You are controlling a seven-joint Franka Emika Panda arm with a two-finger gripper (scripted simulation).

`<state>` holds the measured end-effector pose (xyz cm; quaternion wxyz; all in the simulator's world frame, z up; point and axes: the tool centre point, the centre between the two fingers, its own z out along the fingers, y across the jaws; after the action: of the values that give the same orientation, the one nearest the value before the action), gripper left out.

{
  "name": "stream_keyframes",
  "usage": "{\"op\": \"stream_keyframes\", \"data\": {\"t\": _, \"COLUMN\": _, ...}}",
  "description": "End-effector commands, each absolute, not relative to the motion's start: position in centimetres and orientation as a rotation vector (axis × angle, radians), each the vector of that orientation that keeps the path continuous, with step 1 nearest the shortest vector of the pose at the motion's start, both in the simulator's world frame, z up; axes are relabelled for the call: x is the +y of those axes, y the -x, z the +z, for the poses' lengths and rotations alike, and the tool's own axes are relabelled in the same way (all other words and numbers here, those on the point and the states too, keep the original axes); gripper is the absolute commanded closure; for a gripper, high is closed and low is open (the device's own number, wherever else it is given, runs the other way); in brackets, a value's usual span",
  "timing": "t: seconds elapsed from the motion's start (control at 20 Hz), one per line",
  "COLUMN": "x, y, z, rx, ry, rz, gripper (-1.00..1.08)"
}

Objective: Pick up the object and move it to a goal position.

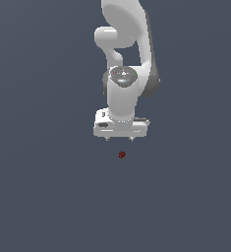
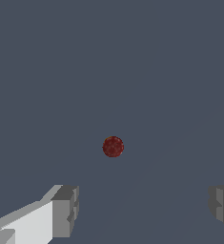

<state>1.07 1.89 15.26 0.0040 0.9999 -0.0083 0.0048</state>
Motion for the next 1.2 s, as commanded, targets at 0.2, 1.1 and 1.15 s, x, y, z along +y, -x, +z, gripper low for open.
{"op": "stream_keyframes", "data": {"t": 0.2, "x": 2.8, "y": -1.6, "z": 10.4, "rx": -0.152, "ry": -3.136, "rz": 0.006, "gripper": -0.92}}
{"op": "stream_keyframes", "data": {"t": 1.1, "x": 3.5, "y": -1.7, "z": 5.6, "rx": -0.245, "ry": -3.132, "rz": -0.002, "gripper": -0.92}}
{"op": "stream_keyframes", "data": {"t": 1.15, "x": 3.5, "y": -1.7, "z": 5.1, "rx": -0.246, "ry": -3.132, "rz": -0.001, "gripper": -0.92}}
